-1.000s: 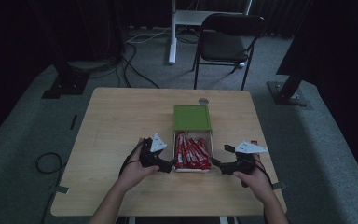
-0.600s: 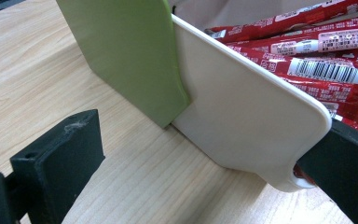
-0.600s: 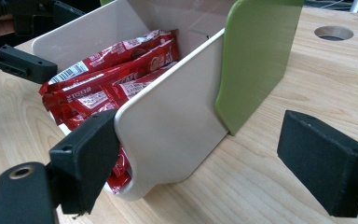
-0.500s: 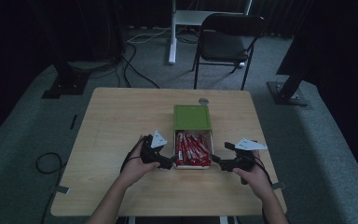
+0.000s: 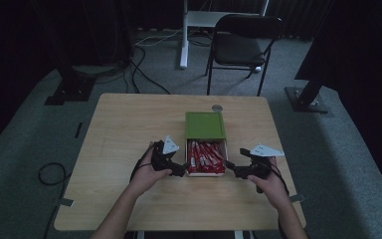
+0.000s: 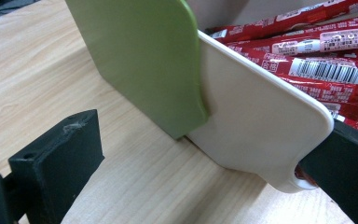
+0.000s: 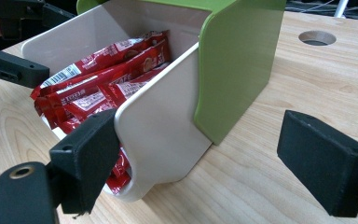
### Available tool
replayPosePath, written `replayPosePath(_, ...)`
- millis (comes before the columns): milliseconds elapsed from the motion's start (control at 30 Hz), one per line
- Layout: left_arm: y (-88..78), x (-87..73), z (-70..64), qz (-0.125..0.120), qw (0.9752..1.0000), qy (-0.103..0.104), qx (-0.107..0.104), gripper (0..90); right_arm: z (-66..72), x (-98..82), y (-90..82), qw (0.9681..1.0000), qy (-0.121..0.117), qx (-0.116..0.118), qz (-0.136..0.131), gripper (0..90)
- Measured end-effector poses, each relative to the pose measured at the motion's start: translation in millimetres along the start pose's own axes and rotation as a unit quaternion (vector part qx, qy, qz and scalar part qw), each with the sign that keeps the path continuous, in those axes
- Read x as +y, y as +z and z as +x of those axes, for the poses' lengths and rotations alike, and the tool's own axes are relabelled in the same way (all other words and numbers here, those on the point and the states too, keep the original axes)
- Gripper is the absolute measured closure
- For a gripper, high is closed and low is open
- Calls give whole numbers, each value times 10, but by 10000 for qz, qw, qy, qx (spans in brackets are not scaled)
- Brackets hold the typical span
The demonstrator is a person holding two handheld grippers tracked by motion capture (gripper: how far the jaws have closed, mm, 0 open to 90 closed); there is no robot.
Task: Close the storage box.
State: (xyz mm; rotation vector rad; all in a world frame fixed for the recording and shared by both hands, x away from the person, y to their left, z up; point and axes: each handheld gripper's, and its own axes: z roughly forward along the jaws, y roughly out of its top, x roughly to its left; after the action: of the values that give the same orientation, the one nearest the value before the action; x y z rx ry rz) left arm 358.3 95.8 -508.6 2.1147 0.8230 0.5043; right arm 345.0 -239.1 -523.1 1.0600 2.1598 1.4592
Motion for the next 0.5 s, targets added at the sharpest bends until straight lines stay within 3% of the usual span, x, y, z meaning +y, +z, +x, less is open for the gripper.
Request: replayPosePath(500,62,75,83,-10,9999,-60,89,21,-75,106,86,9999,34,-149,-15,130)
